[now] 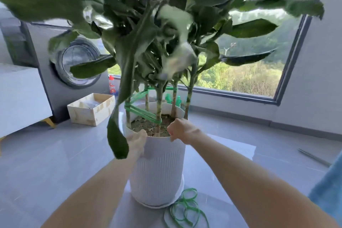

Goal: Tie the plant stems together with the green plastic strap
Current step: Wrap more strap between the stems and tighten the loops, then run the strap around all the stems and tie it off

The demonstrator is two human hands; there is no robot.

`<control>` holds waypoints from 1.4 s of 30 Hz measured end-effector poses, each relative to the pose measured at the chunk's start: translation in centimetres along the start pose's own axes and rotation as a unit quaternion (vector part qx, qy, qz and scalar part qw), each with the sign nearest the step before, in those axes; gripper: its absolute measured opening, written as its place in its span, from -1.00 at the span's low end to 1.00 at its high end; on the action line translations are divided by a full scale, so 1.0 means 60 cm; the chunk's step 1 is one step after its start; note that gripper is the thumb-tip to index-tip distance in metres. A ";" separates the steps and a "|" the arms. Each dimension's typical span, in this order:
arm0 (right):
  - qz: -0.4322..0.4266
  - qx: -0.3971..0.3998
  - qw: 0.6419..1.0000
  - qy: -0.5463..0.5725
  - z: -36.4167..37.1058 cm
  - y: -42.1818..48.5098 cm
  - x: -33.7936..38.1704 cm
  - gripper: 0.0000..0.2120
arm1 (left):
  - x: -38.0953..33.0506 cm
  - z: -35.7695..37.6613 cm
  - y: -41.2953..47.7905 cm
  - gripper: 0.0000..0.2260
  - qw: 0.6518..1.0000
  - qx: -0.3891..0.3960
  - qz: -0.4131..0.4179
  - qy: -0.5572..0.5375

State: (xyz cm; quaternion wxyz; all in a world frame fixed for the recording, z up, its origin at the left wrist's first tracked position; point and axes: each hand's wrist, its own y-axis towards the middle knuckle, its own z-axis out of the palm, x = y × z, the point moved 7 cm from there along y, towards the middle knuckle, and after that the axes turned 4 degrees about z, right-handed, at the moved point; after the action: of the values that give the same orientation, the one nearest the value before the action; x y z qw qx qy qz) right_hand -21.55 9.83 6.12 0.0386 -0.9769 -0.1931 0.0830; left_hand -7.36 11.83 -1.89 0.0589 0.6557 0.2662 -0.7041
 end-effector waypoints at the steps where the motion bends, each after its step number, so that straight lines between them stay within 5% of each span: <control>1: 0.004 -0.012 1.000 0.005 0.002 0.010 0.007 -0.83 | -0.007 -0.001 0.011 -0.65 0.998 0.040 0.003 0.045; 2: 0.011 -0.021 1.000 0.013 0.001 0.008 0.017 -0.95 | -0.008 -0.009 0.027 -0.76 0.995 0.062 0.006 0.079; 8: 0.021 -0.071 0.997 0.035 0.003 0.029 0.052 -0.72 | -0.021 -0.029 0.055 -0.95 0.985 0.131 -0.043 0.105; 11: 0.029 -0.057 0.995 0.075 0.007 0.030 0.044 -0.74 | -0.017 -0.032 0.071 -0.68 0.993 0.025 -0.027 0.113; 16: 0.058 -0.010 0.992 0.110 0.031 0.010 -0.007 -0.74 | 0.054 0.018 0.110 -0.25 0.997 -0.020 -0.049 0.060; 27: 0.024 -0.038 0.998 0.052 0.039 0.012 -0.033 -0.69 | 0.012 -0.002 0.070 -0.41 0.979 -0.081 0.032 0.185; 33: 0.021 -0.046 0.995 0.086 0.040 0.023 -0.018 -0.65 | -0.008 -0.011 0.092 -0.59 0.971 -0.038 0.025 0.233; 42: 0.015 -0.092 0.973 0.211 0.047 0.010 -0.023 -0.64 | -0.027 -0.011 0.084 -0.56 0.963 0.034 -0.004 0.269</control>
State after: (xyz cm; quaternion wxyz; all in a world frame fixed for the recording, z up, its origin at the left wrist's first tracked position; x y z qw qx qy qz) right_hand -23.09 8.85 3.47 -0.0127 -0.9745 -0.1726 -0.1426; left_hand -4.37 7.37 -1.83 -0.0400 0.8214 0.2512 -0.5105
